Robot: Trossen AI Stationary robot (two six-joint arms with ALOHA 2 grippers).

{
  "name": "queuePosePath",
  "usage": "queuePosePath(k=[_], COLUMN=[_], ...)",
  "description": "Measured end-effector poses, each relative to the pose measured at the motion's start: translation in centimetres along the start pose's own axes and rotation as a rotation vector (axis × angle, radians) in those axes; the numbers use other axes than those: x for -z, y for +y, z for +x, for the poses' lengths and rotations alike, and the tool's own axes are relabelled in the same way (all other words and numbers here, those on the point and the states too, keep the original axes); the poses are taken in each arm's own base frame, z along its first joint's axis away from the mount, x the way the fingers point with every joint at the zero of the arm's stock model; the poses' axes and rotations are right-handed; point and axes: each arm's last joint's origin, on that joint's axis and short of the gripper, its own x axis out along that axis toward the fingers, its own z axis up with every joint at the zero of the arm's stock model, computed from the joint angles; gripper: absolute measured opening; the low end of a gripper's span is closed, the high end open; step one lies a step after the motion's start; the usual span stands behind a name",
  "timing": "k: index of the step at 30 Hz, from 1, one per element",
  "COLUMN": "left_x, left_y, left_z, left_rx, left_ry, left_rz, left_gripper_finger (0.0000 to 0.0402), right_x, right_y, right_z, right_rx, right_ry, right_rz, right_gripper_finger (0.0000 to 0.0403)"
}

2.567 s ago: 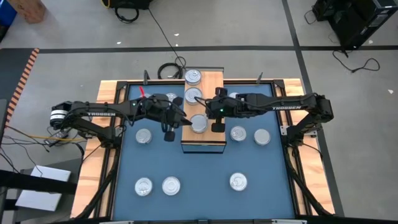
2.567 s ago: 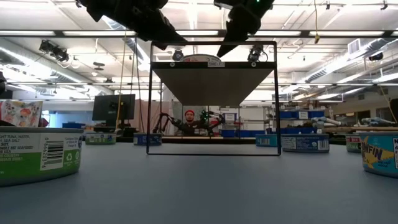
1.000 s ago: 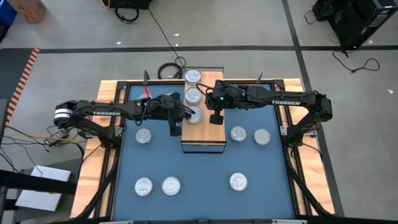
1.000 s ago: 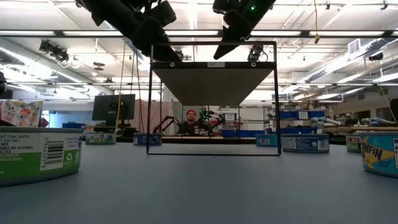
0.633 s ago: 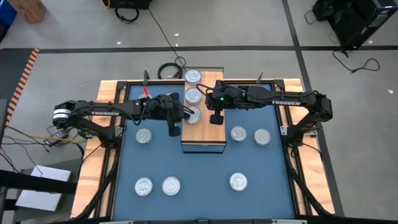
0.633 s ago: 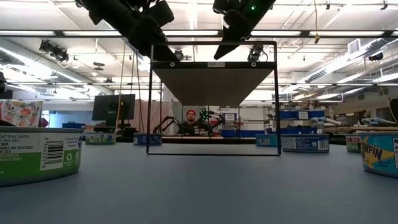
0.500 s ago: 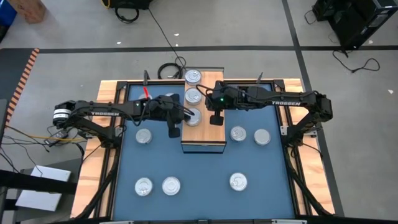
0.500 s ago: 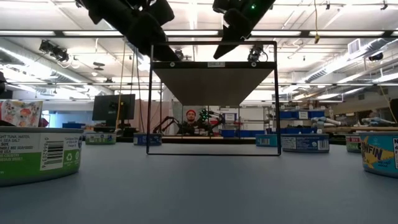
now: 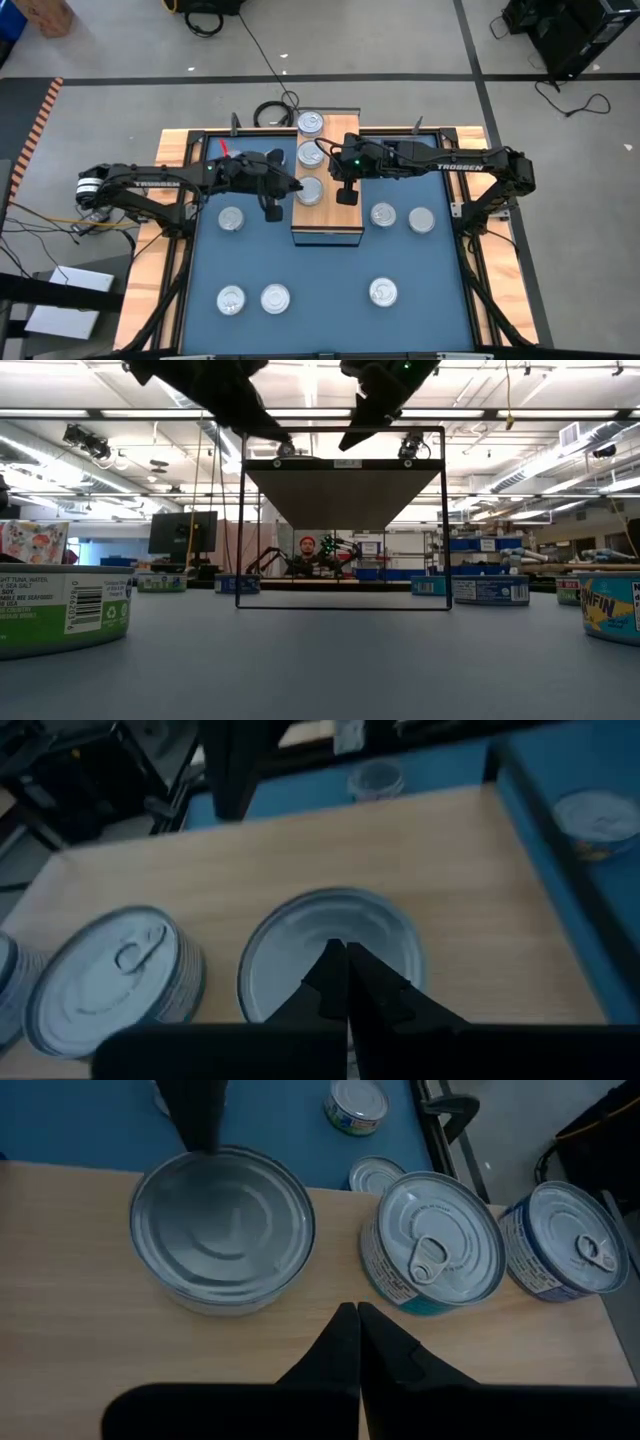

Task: Stack canned seafood by type on shelf
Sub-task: Put the green tuna can on the shelf, then put the blue tuna can on the shelf

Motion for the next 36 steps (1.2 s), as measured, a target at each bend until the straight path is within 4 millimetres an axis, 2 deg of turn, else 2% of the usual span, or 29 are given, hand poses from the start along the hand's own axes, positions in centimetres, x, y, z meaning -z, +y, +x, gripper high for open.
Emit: queuePosePath(k=[4, 10, 15, 25, 32, 36], left_x=[-0.3, 1.2, 1.6, 1.5, 1.6, 1.4], left_y=[-0.1, -0.4, -0.5, -0.7, 0.6, 1.1], left_z=[-0.5, 0.1, 0.0, -0.2, -0.3, -0.3], left_rx=[0.042, 0.048, 0.051, 0.126, 0.174, 0.189], left_ry=[-0.032, 0.03, 0.04, 0.02, -0.027, -0.063], left_rz=[0.0, -0.006, -0.012, -0.007, -0.033, -0.04], left_gripper_finger=[0.0001, 0.0001, 0.0001, 0.0001, 0.0001, 0.0001], right_x=[0.2, 0.6, 1.4, 1.3, 1.5, 2.9], right_y=[0.1, 0.8, 1.8, 2.4, 2.3, 2.8], right_z=[0.4, 1.0, 1.3, 1.1, 1.3, 2.4], right_rx=[0.003, -0.005, 0.025, 0.058, 0.063, 0.064], right_ry=[-0.015, -0.03, 0.002, 0.001, -0.004, -0.008], right_rz=[0.008, 0.029, 0.033, -0.007, -0.011, -0.011], right_gripper_finger=[0.0002, 0.0001, 0.0001, 0.0, 0.0, 0.0])
